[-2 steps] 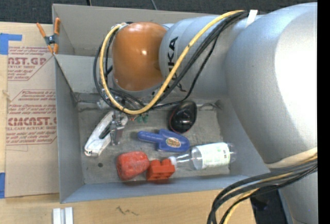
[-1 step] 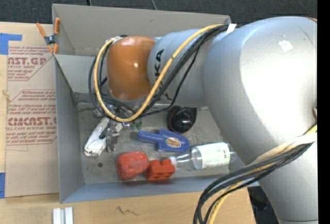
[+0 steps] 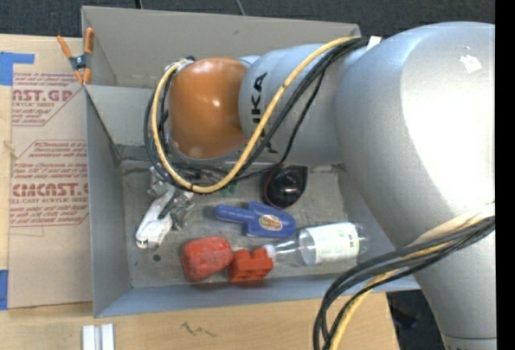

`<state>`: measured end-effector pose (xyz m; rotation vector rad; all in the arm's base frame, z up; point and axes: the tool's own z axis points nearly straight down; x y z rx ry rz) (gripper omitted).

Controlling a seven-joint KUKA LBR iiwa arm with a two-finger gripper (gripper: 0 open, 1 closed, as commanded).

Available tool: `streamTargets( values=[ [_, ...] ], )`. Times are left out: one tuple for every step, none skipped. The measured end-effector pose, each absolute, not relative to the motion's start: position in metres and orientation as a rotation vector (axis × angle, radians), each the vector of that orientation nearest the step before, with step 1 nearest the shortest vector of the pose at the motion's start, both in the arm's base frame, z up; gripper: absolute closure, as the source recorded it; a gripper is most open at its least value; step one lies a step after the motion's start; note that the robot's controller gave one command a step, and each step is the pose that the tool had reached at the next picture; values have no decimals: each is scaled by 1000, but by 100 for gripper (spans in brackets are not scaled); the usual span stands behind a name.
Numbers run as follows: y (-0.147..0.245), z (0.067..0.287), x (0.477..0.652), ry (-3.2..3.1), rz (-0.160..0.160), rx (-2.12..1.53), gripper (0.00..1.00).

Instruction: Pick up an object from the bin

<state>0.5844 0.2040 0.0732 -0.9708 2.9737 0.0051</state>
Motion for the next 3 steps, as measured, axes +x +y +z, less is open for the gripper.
streamTargets(
  values=[
    [204, 73, 584, 2974, 5, -971, 100],
    [204, 75, 584, 2977, 5, -972, 100],
    [203, 84, 580, 2990, 3, -977, 100]
  ],
)
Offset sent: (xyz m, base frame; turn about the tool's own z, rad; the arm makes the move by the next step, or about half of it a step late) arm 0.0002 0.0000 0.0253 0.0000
